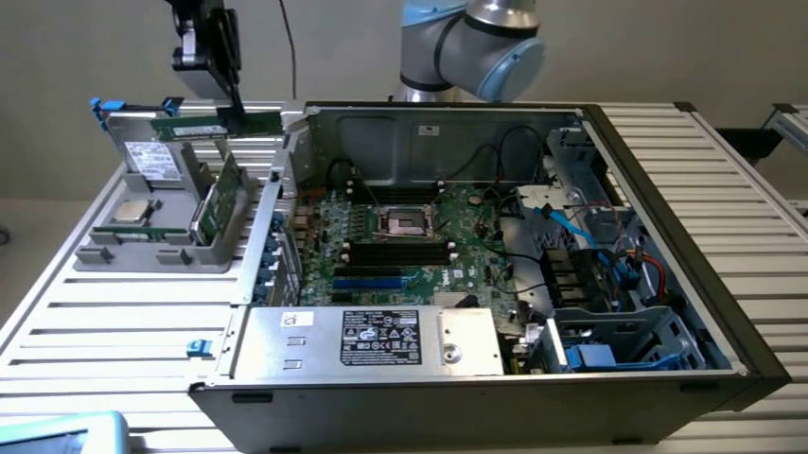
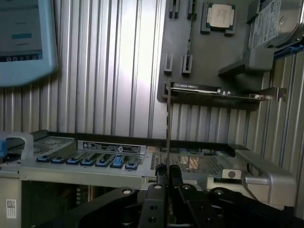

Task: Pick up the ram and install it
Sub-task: 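Pick up the ram and move it above insertion slot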

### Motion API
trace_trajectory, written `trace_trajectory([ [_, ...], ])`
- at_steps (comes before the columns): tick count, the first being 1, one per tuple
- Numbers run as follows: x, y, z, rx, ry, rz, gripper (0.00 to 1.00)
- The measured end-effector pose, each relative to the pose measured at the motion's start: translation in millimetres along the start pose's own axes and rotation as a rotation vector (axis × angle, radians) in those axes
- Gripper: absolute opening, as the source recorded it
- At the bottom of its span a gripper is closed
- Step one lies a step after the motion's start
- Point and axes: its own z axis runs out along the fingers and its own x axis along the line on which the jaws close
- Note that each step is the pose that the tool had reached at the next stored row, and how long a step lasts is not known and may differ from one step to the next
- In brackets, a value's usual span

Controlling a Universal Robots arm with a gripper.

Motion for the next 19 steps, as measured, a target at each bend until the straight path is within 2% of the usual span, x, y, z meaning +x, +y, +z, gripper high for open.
trace_trajectory([
  [10, 3.0, -45.7, -3.0, -0.0046, -0.0002, 0.0, 0.14],
  [19, 5.5, -86.5, -2.7, -0.0117, -0.0007, 0.0, 0.14],
])
